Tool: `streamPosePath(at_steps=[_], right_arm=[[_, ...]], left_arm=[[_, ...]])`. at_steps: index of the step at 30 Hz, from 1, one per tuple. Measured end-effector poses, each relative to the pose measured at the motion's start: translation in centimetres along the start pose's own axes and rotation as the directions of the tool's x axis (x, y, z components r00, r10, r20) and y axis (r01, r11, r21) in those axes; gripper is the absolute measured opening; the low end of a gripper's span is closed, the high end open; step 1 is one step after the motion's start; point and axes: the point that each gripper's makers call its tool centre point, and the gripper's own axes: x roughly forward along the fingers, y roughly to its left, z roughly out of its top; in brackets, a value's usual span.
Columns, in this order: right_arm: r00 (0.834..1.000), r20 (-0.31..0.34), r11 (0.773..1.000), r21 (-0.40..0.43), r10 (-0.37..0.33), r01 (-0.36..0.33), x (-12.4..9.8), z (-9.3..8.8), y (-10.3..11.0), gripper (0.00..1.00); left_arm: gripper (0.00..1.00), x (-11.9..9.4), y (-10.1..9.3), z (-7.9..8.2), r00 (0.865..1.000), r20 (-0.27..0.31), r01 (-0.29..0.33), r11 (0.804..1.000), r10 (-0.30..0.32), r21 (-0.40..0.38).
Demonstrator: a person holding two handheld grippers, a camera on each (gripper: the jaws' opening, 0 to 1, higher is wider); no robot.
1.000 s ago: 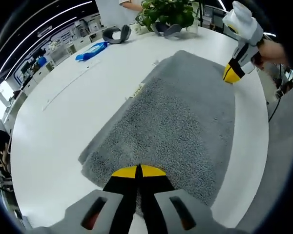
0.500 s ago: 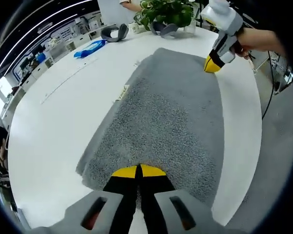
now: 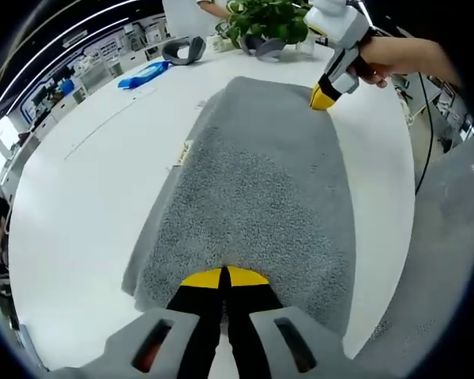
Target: Fold the towel on the table until its edges align and the towel forms a compact rectangular stack.
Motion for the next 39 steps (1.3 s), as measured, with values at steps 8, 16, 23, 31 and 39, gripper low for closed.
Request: streamPosePath(at_steps=[8, 16, 23, 31, 39], right_arm=[[1.0, -0.001, 1.0, -0.022, -0.007, 0.007, 0.1, 0.4, -0.2, 0.0], [1.0, 0.005, 1.0, -0.025, -0.001, 0.002, 0.4, 1.1, -0.5, 0.0], [1.0, 0.001, 0.998, -0.057, -0.01, 0.01, 0.6, 1.7, -0.7, 0.0], [1.0, -0.004, 0.998, -0.061, -0.002, 0.002, 0.8, 2.4, -0.9, 0.0], [0.999, -0.02, 0.994, -0.106, -0.025, 0.023, 1.3, 3.4, -1.1, 0.0]], left_arm=[[0.0, -0.5, -1.4, -0.6, 1.0, 0.007, 0.004, 1.0, -0.004, 0.019], [0.0, -0.9, -2.7, -0.9, 1.0, 0.013, 0.014, 1.0, -0.014, 0.009], [0.0, -1.0, -3.3, -1.0, 1.0, 0.023, 0.016, 1.0, -0.016, -0.001], [0.0, -1.1, -3.7, -1.0, 0.999, 0.04, 0.021, 1.0, -0.02, -0.022], [0.0, -1.1, -4.1, -0.9, 0.998, 0.059, 0.035, 0.999, -0.033, -0.029]])
